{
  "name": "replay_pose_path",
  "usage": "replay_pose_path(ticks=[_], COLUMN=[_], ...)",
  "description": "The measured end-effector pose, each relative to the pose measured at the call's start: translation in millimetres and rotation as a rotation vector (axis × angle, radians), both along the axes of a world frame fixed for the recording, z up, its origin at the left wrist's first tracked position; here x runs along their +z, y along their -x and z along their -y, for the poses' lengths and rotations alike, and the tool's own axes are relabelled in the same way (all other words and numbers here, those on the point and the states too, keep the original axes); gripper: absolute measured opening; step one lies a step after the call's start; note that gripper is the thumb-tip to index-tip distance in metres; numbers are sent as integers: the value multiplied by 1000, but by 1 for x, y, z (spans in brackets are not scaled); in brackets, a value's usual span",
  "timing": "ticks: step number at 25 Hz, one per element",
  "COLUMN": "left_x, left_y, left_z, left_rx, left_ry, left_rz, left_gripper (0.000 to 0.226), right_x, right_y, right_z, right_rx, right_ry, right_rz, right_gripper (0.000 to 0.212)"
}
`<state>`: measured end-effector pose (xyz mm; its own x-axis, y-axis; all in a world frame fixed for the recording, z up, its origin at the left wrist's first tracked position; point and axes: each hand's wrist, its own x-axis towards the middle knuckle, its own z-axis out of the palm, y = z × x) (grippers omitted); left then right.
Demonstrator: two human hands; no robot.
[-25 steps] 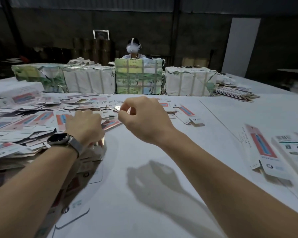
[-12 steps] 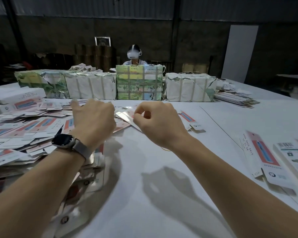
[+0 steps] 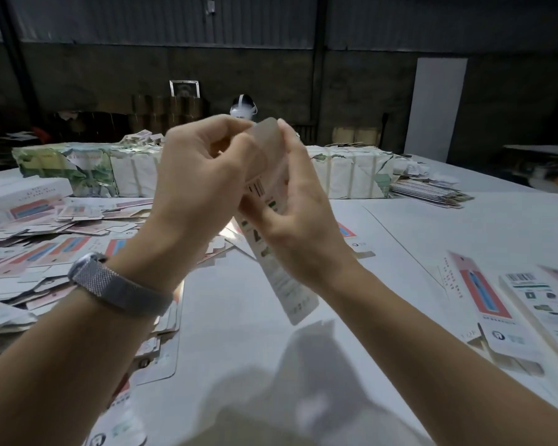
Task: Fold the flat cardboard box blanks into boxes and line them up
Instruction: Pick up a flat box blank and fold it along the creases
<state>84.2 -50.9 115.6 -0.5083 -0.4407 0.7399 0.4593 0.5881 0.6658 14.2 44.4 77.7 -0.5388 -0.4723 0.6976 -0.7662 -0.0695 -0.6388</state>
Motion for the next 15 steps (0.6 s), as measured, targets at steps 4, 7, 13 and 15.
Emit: replay_pose_path(ticks=[4,7,13,15], left_x=[-7,-17,-36,-38], left_y=[5,11,24,27], left_z=[-4,-3,-7,-8], left_rx=[-447,-678,-863,-756], left_ry=[-263,-247,-272,-217], left_rz=[-28,53,274,263], left_gripper=[22,54,60,54], right_x=[9,17,23,24], right_y=[-2,-2,-2,-4], right_z=[-5,-7,-9,-9], right_rx=[-58,-43,121,157], right_ry=[55,73,95,106], right_rz=[-6,91,327,391], right_gripper=[99,101,73,63])
